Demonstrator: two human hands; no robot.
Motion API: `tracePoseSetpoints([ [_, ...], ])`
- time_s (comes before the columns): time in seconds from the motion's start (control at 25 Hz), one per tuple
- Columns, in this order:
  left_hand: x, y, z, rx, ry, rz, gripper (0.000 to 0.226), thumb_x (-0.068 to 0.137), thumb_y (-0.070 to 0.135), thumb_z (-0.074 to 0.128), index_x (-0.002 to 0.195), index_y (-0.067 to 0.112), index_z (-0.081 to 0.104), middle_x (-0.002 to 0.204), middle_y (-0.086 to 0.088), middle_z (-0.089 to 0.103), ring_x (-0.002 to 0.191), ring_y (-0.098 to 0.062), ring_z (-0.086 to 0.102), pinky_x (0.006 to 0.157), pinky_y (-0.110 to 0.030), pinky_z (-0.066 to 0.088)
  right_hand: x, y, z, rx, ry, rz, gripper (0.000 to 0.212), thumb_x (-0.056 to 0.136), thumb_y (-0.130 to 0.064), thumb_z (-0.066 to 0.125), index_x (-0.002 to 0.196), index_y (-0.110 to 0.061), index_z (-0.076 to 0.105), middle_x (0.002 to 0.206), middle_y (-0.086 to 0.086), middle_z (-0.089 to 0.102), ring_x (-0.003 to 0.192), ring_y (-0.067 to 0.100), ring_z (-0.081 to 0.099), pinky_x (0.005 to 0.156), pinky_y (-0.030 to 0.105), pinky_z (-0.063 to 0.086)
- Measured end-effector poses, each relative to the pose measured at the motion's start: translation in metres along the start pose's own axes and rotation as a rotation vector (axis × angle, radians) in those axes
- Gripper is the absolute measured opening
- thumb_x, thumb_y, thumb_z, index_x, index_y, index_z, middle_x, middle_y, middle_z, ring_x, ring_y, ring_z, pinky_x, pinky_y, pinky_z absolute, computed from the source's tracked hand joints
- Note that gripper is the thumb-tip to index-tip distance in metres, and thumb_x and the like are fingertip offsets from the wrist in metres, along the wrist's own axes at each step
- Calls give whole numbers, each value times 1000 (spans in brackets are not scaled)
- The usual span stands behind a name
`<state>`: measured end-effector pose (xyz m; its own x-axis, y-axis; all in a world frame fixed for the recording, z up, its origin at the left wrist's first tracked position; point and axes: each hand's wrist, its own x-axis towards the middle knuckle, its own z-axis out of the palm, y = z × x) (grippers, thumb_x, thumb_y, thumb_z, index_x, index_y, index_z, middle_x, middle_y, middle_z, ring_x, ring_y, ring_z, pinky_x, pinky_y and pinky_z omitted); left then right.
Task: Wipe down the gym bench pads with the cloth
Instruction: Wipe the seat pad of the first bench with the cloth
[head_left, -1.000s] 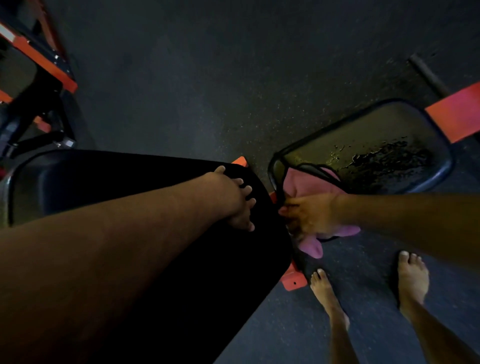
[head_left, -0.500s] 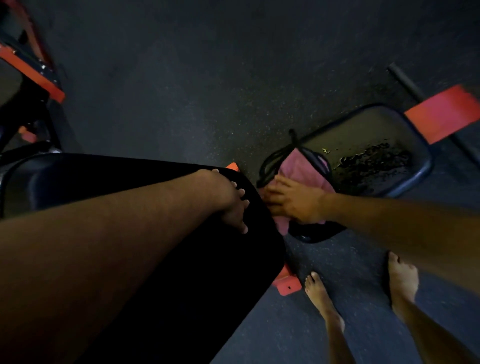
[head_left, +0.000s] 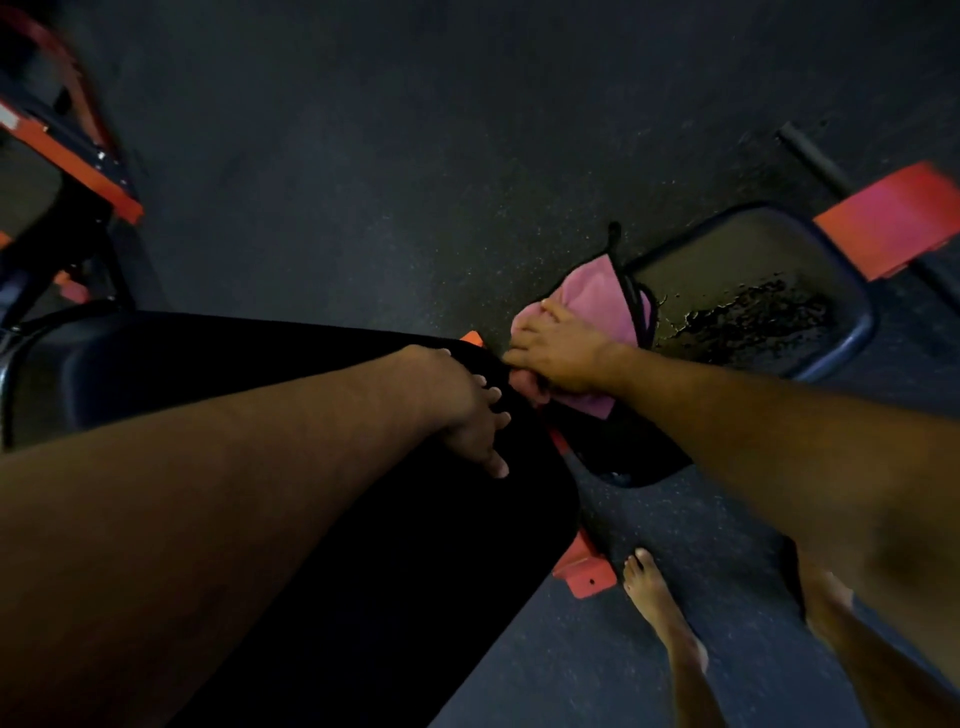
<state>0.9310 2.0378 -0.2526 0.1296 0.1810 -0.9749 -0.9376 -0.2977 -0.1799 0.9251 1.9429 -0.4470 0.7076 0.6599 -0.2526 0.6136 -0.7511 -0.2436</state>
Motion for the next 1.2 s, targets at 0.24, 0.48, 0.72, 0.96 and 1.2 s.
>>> tracePoseSetpoints([
  [0.24, -5, -5, -4, -63, 17, 53, 84, 103, 70, 34, 167, 27, 1, 175, -1, -8, 161, -23, -7, 127, -52, 0, -85, -38, 35, 159, -22, -294, 55, 66, -46, 80, 116, -24, 72, 124, -1, 69, 132, 28, 56, 115, 46, 17],
  [0.48, 7, -10, -10, -132, 299, 158, 85, 98, 77, 25, 166, 32, -1, 173, 7, -14, 160, -15, -13, 129, -52, 3, -161, -79, 38, 322, 75, -67, 69, 59, -43, 83, 123, -29, 64, 124, -5, 69, 112, 26, 66, 88, 44, 54],
  [0.72, 69, -1, -49, -440, 785, 103, 79, 105, 66, 28, 166, 27, -1, 175, 2, -8, 161, -16, -6, 128, -48, 6, -266, -10, 30, 369, 446, 331, 81, 65, -17, 81, 141, -23, 54, 144, 2, 60, 130, 24, 49, 107, 42, 44],
  [0.96, 197, 116, -71, -911, 1154, -139, 80, 104, 66, 20, 167, 22, -4, 174, -6, -15, 160, -23, -14, 129, -55, 2, -262, 69, 76, 126, 139, 418, 102, 64, -41, 88, 153, -29, 38, 163, 7, 37, 152, 36, 21, 119, 64, 12],
  [1.2, 235, 131, -66, -880, 1429, -320, 81, 98, 60, 31, 166, 18, 18, 174, -10, 10, 161, -26, 9, 128, -57, 11, -171, 118, 54, 112, 301, 457, 51, 83, -39, 55, 133, -26, 58, 146, 1, 53, 145, 30, 36, 117, 64, 25],
])
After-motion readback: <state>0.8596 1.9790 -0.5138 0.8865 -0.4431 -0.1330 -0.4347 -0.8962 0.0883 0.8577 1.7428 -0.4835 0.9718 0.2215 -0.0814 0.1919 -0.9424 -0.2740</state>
